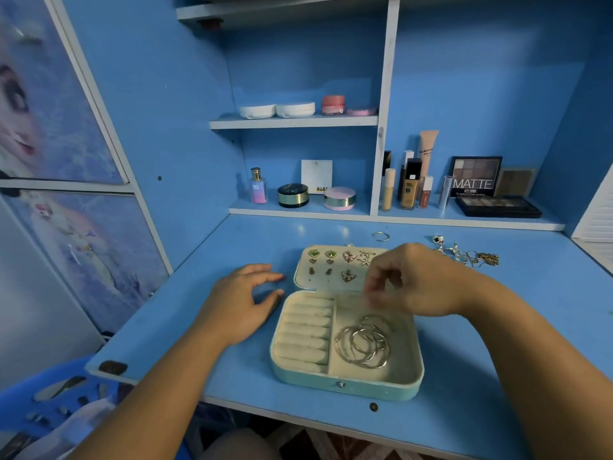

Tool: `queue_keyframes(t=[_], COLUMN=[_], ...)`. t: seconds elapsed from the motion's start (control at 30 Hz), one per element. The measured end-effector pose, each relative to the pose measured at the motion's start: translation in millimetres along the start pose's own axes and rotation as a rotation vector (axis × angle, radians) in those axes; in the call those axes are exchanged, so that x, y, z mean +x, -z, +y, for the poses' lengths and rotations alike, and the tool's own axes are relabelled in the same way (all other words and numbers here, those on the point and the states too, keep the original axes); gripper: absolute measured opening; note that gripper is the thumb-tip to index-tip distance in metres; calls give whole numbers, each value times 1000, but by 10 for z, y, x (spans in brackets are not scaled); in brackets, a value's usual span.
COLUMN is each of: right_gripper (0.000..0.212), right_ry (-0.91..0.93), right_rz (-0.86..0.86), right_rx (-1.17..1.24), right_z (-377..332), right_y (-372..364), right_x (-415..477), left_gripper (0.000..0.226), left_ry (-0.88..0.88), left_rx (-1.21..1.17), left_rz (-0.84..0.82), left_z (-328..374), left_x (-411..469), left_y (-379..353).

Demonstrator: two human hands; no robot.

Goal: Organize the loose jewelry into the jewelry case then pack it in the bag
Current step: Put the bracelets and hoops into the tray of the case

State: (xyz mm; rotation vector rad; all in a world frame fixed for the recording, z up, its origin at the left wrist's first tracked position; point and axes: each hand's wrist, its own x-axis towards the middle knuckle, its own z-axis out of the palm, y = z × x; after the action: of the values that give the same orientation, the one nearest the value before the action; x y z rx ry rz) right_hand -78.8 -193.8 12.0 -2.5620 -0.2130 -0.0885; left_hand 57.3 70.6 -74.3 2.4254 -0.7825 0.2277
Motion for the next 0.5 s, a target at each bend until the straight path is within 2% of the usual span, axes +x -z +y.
queue_keyframes(t=[0.1,0.17,0.27,0.37,0.5], right_gripper=[3,12,36,52,54], right_ry=[-82,-239,-410,-515,-593], right_rz=[369,477,394,323,278], right_rx=[-58,-202,-380,-458,-517], right_z=[326,604,889,985,1027], right_y=[83,135,152,117,61], right_x=[74,122,163,241,347], left_gripper=[34,43,55,51,47], left_ry=[-6,-4,-9,2,8], left_rx=[-1,-4,-5,-7,-7], left_rz=[-1,-3,0,-4,-4], left_z=[-12,-9,-1,2,9], left_x=[17,31,28,20,22], left_y=[5,2,-6,-10,-15])
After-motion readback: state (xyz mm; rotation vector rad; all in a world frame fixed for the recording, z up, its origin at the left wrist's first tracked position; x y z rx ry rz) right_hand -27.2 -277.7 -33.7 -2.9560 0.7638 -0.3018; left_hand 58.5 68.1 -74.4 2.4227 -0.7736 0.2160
